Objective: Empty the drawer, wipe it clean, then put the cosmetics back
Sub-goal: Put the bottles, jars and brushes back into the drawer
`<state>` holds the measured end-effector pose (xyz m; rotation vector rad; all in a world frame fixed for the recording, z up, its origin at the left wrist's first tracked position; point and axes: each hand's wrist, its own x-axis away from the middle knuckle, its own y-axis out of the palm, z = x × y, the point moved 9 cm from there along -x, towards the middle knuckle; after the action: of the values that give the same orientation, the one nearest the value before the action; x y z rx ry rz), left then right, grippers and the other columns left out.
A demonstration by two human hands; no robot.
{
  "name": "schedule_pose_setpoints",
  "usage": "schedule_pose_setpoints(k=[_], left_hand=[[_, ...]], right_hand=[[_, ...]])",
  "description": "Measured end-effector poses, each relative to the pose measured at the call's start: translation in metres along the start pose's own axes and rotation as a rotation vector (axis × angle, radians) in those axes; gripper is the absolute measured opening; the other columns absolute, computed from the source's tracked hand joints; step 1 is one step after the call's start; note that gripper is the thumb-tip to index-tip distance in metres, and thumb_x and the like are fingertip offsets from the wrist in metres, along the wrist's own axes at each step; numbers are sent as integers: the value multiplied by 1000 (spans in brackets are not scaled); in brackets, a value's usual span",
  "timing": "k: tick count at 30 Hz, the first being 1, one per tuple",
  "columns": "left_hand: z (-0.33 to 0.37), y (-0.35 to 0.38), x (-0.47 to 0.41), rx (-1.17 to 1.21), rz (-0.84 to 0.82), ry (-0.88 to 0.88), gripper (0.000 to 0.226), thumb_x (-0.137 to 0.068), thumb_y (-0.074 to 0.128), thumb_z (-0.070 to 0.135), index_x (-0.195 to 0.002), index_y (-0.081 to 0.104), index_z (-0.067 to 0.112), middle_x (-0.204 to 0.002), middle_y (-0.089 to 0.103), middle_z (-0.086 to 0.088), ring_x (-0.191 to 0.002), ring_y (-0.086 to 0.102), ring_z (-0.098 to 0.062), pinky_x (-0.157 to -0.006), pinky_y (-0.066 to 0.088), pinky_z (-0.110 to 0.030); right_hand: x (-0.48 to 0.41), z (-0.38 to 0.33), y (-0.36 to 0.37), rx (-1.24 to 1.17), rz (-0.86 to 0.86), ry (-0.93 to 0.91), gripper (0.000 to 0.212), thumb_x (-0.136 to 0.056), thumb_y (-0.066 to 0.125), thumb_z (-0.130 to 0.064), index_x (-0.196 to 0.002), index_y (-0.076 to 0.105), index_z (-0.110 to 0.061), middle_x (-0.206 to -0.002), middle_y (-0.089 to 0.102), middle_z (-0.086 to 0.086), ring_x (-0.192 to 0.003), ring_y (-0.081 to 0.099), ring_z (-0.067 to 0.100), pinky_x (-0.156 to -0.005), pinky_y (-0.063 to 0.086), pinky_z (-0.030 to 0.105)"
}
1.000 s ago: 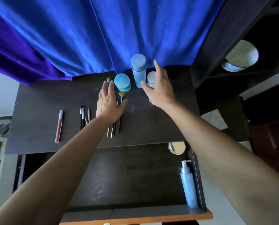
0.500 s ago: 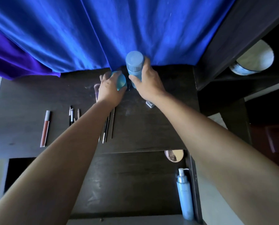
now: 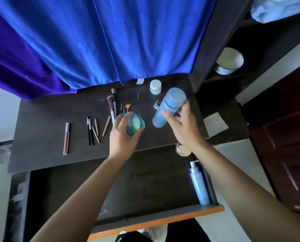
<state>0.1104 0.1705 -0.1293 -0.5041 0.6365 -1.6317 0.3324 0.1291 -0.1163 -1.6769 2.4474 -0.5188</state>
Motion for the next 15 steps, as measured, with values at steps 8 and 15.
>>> schedule_pose_setpoints(k=[8, 15], left_hand=[[-61, 55, 112, 5, -246, -48, 58, -78, 79, 32, -131, 57, 25, -132, 52, 4, -117, 54, -17, -98, 42, -23], [-101, 86, 160, -26, -363, -112, 57, -79, 78, 28, -131, 57, 22, -130, 53, 1, -116, 54, -21, -98, 50, -35]], right_hand=[[137, 99, -12, 291, -13, 177, 59, -88, 61, -59, -133, 42, -27, -123, 58, -9, -112, 60, 11, -94, 53, 36], [165, 177, 23, 618, -244, 376, 59, -94, 61, -45, -138, 39, -12, -125, 63, 10, -112, 61, 31, -88, 48, 39]])
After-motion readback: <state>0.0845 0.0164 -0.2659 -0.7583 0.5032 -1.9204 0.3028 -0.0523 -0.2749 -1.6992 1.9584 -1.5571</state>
